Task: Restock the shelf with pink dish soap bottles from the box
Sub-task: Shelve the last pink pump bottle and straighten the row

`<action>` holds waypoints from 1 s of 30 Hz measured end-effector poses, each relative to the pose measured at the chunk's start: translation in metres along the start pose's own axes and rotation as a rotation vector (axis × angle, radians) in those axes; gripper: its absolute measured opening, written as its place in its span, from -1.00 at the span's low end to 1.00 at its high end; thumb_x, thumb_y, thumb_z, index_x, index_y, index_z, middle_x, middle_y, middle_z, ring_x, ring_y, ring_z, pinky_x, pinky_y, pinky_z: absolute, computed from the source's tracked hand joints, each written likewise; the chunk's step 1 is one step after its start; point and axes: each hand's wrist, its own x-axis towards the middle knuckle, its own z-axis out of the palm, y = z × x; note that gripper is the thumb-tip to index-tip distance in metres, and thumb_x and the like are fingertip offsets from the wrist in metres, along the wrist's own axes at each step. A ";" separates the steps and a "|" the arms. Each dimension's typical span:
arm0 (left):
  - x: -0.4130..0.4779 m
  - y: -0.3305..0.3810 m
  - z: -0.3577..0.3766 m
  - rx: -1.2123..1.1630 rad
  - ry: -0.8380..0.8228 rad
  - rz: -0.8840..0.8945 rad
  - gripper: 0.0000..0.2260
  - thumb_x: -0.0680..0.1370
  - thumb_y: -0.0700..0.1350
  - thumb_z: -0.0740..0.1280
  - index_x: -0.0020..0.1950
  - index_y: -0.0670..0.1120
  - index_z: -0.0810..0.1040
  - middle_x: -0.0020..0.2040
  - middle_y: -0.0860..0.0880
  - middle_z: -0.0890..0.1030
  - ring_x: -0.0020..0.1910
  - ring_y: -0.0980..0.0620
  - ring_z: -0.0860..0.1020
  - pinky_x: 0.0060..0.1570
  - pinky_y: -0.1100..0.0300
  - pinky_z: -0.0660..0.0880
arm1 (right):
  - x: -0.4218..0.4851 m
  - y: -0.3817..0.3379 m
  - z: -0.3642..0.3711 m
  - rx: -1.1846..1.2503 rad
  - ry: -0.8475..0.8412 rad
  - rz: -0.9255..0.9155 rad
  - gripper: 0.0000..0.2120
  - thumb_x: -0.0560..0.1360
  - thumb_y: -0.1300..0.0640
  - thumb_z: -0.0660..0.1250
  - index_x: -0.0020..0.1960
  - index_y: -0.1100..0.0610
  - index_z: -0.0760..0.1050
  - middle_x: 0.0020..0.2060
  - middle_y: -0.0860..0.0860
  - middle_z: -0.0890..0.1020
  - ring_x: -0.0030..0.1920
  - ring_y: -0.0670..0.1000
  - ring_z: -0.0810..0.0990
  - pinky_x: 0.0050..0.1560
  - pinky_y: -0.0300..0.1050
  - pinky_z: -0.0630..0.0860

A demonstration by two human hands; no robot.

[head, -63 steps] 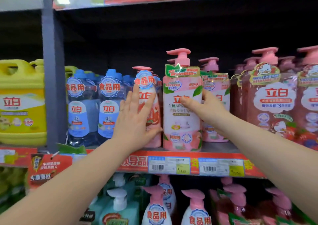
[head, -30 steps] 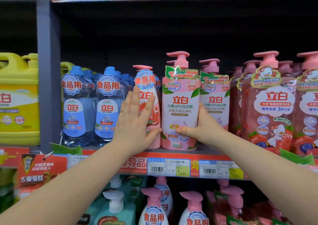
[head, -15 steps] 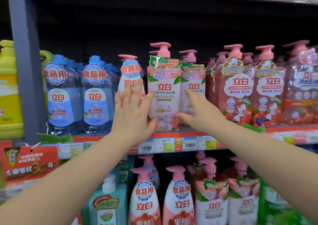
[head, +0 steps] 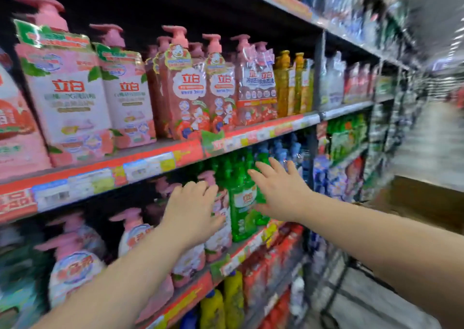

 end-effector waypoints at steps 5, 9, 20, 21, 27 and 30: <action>0.010 0.064 0.017 -0.057 -0.045 0.068 -0.34 0.47 0.32 0.15 0.46 -0.02 0.20 0.41 -0.04 0.34 0.38 -0.08 0.30 0.31 0.04 0.26 | -0.053 0.057 0.032 0.005 -0.095 0.147 -0.20 0.50 -0.23 0.22 0.55 0.03 -0.09 0.55 0.04 0.03 0.54 0.19 -0.04 0.43 0.35 -0.06; 0.019 0.129 0.018 -0.114 -0.093 0.111 -0.33 0.46 0.34 0.16 0.45 -0.01 0.21 0.36 -0.03 0.38 0.35 -0.09 0.34 0.29 0.01 0.29 | -0.101 0.110 0.059 0.020 -0.112 0.225 -0.18 0.47 -0.24 0.27 0.55 0.04 -0.05 0.51 0.04 0.12 0.52 0.17 0.05 0.43 0.32 0.01; 0.061 0.400 0.009 -0.308 -0.222 0.300 -0.36 0.45 0.29 0.22 0.42 0.00 0.23 0.32 -0.03 0.39 0.32 -0.10 0.36 0.24 0.00 0.30 | -0.274 0.303 0.110 0.018 -0.269 0.440 -0.23 0.46 -0.21 0.25 0.53 0.02 0.01 0.48 0.06 0.21 0.49 0.20 0.12 0.41 0.33 0.03; 0.064 0.424 0.007 -0.320 -0.222 0.325 -0.36 0.45 0.29 0.22 0.43 -0.01 0.22 0.33 -0.03 0.39 0.32 -0.10 0.35 0.25 -0.01 0.30 | -0.290 0.318 0.112 0.013 -0.281 0.460 -0.24 0.46 -0.21 0.25 0.52 0.03 0.01 0.47 0.07 0.22 0.48 0.20 0.13 0.41 0.32 0.04; 0.080 0.542 -0.005 -0.359 -0.250 0.459 -0.34 0.47 0.28 0.20 0.46 -0.02 0.18 0.36 -0.05 0.35 0.33 -0.12 0.33 0.28 -0.05 0.28 | -0.367 0.386 0.121 0.017 -0.328 0.580 -0.25 0.49 -0.18 0.24 0.53 0.04 0.00 0.47 0.07 0.21 0.48 0.20 0.12 0.41 0.32 0.04; 0.091 0.585 -0.007 -0.375 -0.255 0.508 -0.36 0.48 0.27 0.20 0.45 -0.02 0.19 0.35 -0.05 0.36 0.33 -0.12 0.34 0.27 -0.04 0.29 | -0.391 0.411 0.129 -0.002 -0.338 0.628 -0.27 0.50 -0.17 0.23 0.52 0.06 0.01 0.44 0.08 0.25 0.45 0.19 0.17 0.39 0.32 0.05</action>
